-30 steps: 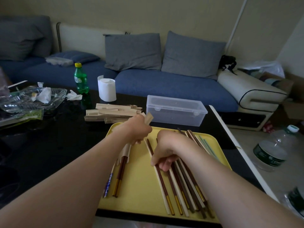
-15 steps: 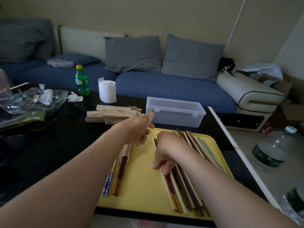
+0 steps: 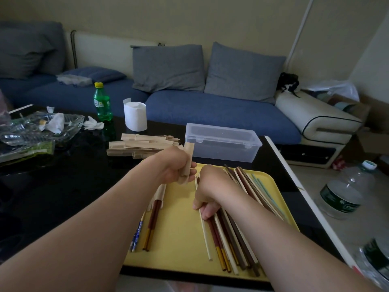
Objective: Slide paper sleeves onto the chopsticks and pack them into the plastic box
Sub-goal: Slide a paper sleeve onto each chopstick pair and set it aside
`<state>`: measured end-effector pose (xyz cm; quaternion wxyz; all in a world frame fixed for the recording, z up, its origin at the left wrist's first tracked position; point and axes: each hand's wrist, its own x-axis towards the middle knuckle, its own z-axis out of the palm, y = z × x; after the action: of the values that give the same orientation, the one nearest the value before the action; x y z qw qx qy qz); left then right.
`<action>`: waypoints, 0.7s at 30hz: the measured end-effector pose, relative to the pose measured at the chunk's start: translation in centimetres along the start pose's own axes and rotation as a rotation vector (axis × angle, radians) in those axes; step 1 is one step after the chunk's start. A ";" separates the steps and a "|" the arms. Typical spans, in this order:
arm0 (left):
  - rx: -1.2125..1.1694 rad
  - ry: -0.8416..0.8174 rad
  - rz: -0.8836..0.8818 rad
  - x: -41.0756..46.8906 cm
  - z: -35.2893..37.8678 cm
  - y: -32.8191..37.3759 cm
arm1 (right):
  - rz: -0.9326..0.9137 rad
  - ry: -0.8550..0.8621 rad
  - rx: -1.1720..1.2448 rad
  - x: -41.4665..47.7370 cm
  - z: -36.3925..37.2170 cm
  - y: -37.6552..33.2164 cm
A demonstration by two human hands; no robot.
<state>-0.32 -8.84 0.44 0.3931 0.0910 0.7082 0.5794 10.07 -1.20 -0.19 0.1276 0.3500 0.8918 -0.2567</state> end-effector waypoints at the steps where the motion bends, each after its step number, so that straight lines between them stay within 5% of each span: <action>1: -0.008 0.006 -0.002 0.1 0.0 -0.1 | -0.037 0.045 0.044 -0.2 0.1 0.4; 7: 0.011 0.032 0.064 0.2 0.1 0.0 | 0.153 -0.273 -0.071 -0.6 -0.4 -0.9; 14: -0.018 0.114 0.088 0.8 -0.2 0.3 | -0.038 0.058 0.215 -2.2 -3.3 0.2; 17: -0.166 0.127 0.048 1.1 -0.3 0.5 | -0.148 -0.071 0.377 -3.0 -4.3 0.3; 21: -0.272 0.151 0.053 1.2 -0.3 0.6 | -0.178 -0.218 0.282 -2.9 -4.8 0.9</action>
<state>-1.54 -8.18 0.41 0.3320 0.0120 0.6480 0.6853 12.56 0.34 4.64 0.1499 0.2543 0.8553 -0.4258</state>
